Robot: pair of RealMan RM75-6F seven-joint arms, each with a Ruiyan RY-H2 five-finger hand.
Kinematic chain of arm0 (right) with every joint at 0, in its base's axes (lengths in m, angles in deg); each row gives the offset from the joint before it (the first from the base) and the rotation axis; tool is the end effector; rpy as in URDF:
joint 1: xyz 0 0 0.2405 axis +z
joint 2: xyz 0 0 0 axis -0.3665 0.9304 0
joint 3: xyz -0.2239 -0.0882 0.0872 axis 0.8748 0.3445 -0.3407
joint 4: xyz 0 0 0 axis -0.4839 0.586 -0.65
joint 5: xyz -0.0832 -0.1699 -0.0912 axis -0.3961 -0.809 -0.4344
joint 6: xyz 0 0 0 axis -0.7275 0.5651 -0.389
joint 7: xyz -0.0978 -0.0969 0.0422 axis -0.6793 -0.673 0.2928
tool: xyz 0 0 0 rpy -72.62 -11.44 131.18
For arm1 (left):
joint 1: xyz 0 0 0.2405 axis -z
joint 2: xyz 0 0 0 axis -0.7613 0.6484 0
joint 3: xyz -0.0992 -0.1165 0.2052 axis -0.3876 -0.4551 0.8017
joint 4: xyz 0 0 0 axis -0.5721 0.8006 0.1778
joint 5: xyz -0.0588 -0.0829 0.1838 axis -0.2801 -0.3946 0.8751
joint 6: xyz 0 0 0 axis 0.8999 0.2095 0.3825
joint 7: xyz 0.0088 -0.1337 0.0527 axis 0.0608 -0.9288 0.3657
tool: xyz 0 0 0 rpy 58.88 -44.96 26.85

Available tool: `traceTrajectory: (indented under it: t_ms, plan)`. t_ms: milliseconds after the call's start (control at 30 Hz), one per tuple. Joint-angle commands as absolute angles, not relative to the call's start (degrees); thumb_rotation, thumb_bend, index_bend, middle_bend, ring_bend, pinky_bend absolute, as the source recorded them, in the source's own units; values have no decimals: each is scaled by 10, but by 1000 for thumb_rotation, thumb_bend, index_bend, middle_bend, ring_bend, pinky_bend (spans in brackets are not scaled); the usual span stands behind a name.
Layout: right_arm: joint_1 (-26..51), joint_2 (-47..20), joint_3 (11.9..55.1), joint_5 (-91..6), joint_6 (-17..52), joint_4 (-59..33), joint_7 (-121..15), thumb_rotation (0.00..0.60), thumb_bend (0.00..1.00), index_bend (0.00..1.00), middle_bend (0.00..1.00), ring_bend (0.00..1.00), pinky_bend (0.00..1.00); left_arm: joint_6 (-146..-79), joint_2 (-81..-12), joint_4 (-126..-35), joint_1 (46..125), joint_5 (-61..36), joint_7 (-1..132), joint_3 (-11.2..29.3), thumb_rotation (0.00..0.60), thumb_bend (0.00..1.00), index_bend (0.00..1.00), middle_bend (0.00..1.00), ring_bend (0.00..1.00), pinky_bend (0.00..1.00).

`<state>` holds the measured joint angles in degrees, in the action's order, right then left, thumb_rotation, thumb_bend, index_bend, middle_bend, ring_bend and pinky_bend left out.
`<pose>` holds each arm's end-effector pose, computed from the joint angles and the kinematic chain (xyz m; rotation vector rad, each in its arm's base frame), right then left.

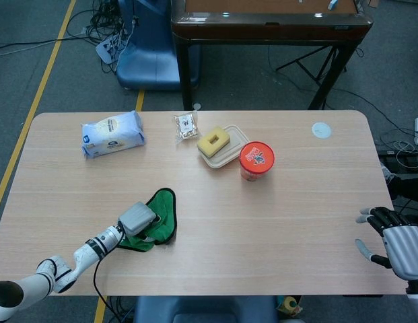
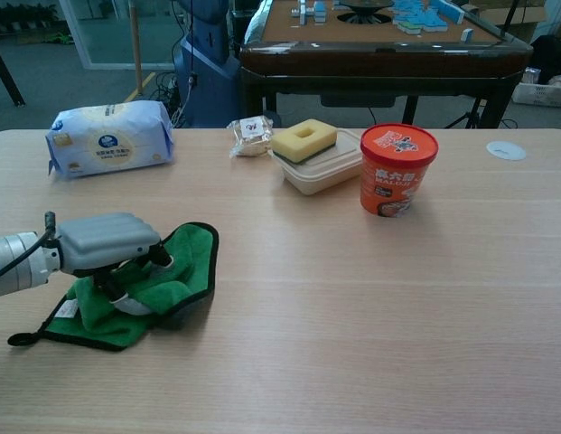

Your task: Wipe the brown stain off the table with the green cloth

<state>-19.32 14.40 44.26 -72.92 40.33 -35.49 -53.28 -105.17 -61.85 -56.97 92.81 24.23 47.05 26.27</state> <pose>-0.2986 -0.1530 0.1864 1.5003 -0.8621 0.8798 -0.2290 0.3290 -0.0648 -2.3045 -0.7618 -0.8466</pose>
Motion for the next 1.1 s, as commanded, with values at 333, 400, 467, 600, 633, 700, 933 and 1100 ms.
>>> traceTrajectory:
  t_ms: [333,400,467,600,633,700,933,1100]
  plan:
    - [-195,143,443,-731,406,-350,-528,600,373,385,314,227,260,-1066,-592,-697,933,271,477,285,600,251,656,668,665,955]
    - [-195,142,444,-731,405,-349,-527,600,372,385,314,227,260,-1067,-588,-715,934,276,473,290,600,251,656,668,665,955]
    - [-194,142,444,-730,404,-348,-527,600,372,384,314,227,260,-1067,-586,-726,935,282,475,294,600,251,656,669,665,955]
    - [-195,142,443,-731,405,-348,-527,600,373,384,314,227,260,-1068,-591,-724,936,290,486,298,600,251,655,671,665,955]
    - [-195,142,443,-731,405,-348,-527,600,373,384,314,227,260,-1069,-594,-715,936,290,491,296,600,251,656,672,665,955]
    - [-196,142,443,-730,406,-348,-526,600,373,384,314,227,260,-1072,-602,-695,934,291,499,294,600,251,657,676,665,955]
    - [-199,142,444,-729,409,-347,-524,600,372,384,314,227,260,-1086,-627,-607,926,283,503,281,600,251,658,681,665,955]
    - [-198,142,443,-729,409,-347,-524,600,372,384,314,227,260,-1088,-642,-553,919,268,488,271,600,251,660,684,665,955]
